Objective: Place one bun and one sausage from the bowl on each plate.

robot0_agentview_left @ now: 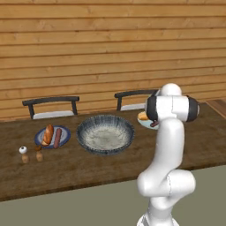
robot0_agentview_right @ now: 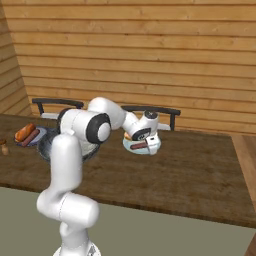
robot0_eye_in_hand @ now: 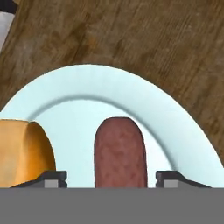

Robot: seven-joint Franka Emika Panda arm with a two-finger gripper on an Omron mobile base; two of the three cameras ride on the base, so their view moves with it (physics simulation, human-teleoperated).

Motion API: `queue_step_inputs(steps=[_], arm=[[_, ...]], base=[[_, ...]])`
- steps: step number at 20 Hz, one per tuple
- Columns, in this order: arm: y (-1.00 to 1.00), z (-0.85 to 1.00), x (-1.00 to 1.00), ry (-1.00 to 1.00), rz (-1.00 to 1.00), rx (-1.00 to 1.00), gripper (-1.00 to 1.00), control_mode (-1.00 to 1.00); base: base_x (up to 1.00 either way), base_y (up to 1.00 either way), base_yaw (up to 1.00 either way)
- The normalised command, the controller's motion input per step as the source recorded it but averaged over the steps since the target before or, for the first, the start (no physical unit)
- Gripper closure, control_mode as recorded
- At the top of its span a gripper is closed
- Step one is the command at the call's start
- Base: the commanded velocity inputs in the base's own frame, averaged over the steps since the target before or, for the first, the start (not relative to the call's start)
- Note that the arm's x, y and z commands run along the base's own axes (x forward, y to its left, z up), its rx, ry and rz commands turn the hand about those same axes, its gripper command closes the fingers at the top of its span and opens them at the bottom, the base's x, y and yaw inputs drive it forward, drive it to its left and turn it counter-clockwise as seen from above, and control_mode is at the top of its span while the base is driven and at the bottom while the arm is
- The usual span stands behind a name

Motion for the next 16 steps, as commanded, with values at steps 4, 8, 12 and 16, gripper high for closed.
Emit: queue_step_inputs(steps=[4,8,12,16], arm=[[-0.04,0.35,0.01,-0.04,-0.03,0.06,-1.0,-1.0],[-0.23,1.0,-0.92,-0.1,-0.09,0.06,-1.0,-1.0],[-0.06,1.0,-1.0,0.0,-0.08,0.03,-1.0,-1.0],[0.33,1.0,-1.0,0.12,0.0,0.0,-1.0,-1.0]], base=[[0.0,0.0,0.0],[0.0,0.0,0.0],[0.0,0.0,0.0],[0.0,0.0,0.0]])
